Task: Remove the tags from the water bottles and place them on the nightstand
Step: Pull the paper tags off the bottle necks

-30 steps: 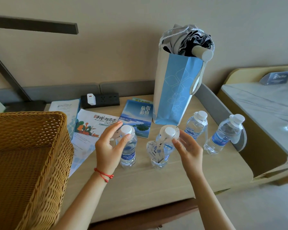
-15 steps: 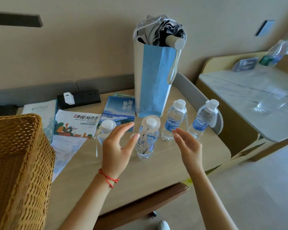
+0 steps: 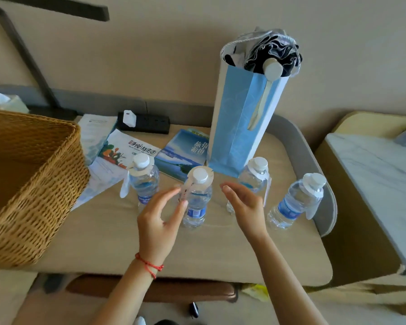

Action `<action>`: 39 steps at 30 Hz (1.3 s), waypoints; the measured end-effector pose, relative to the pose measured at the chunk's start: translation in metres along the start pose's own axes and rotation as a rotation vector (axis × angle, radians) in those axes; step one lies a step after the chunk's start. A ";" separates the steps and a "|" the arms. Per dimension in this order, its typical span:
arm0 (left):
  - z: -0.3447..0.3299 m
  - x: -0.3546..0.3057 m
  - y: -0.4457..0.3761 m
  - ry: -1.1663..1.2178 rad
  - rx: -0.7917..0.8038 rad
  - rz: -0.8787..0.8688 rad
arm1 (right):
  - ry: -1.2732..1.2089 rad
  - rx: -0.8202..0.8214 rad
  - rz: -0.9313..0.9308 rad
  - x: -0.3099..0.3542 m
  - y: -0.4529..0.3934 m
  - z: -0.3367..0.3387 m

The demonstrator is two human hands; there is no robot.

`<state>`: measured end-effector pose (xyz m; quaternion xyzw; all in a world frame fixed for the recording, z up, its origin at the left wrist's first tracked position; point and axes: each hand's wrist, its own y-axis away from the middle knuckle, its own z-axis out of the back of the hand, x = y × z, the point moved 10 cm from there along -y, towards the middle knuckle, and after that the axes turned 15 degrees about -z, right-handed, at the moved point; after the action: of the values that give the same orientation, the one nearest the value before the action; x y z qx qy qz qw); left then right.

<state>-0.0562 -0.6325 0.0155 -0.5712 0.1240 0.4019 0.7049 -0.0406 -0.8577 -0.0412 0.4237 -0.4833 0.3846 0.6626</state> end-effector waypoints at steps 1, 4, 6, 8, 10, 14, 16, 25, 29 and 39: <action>0.000 -0.004 0.006 -0.015 -0.021 0.010 | 0.013 0.030 0.015 0.003 -0.003 -0.003; -0.007 -0.015 0.024 -0.038 -0.035 0.042 | 0.011 0.125 0.043 0.008 -0.013 -0.013; -0.016 -0.020 0.032 -0.037 -0.030 0.070 | 0.001 0.167 0.056 0.010 -0.017 -0.020; -0.027 -0.024 0.036 -0.035 -0.019 0.089 | -0.002 0.204 0.062 0.010 -0.021 -0.026; -0.037 -0.024 0.038 -0.027 -0.003 0.119 | -0.030 0.252 0.027 0.005 -0.025 -0.032; -0.048 -0.019 0.039 -0.021 -0.004 0.161 | -0.062 0.299 -0.042 -0.003 -0.034 -0.040; -0.049 -0.016 0.041 0.002 -0.021 0.190 | -0.051 0.332 -0.041 -0.002 -0.033 -0.044; -0.054 0.013 0.044 0.011 -0.019 0.294 | -0.050 0.371 -0.043 -0.011 -0.026 -0.053; -0.055 0.024 0.038 0.055 -0.019 0.334 | -0.079 0.346 -0.050 -0.009 -0.023 -0.050; -0.067 0.047 0.026 0.213 0.102 0.380 | -0.145 0.185 -0.076 -0.024 0.003 -0.029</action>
<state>-0.0252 -0.6727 -0.0535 -0.5407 0.3232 0.4578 0.6274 -0.0400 -0.8325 -0.0685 0.5277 -0.4760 0.3706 0.5981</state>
